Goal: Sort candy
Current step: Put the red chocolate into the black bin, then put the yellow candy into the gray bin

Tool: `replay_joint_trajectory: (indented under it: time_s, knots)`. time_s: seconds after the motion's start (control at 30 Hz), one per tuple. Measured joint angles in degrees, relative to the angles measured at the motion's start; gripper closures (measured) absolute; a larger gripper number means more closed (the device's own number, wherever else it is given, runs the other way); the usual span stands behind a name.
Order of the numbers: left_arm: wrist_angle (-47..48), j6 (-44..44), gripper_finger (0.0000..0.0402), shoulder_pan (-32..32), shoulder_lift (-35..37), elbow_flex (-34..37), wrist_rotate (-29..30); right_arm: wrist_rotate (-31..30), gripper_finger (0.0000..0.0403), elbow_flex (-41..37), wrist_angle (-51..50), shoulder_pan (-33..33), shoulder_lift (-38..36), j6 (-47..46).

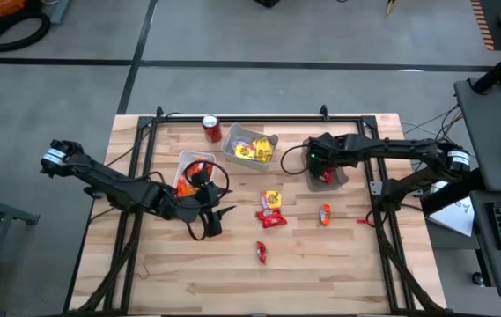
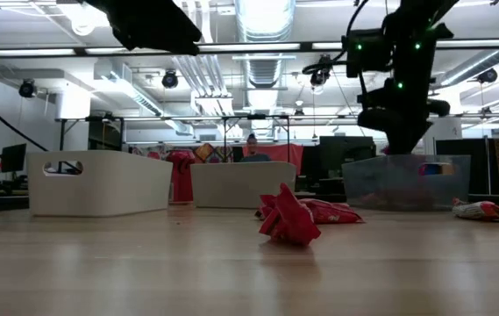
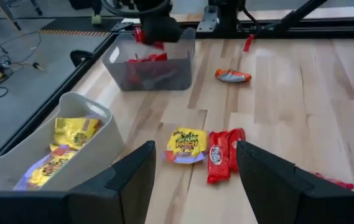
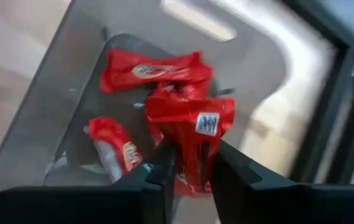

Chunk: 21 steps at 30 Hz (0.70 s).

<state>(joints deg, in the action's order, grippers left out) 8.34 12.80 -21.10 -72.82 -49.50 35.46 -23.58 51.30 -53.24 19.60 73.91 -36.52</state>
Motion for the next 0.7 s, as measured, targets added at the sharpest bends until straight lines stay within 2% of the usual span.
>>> replay_joint_trajectory:
  time_s: [0.13,0.43,0.7]
  knots:
    - [-1.9,0.0,0.0196,0.0,-1.6,0.0,-0.1,4.6,0.0292,-1.4,4.7,0.3,0.0,1.2]
    - [-3.3,1.2,0.0196,-0.6,-6.2,-0.5,-1.3,4.1,0.0257,0.0,4.6,-1.4,-0.6,1.6]
    - [-7.8,0.8,0.0196,-0.6,-10.6,-1.4,-3.1,7.2,0.0249,0.3,13.4,-5.7,-2.6,2.5]
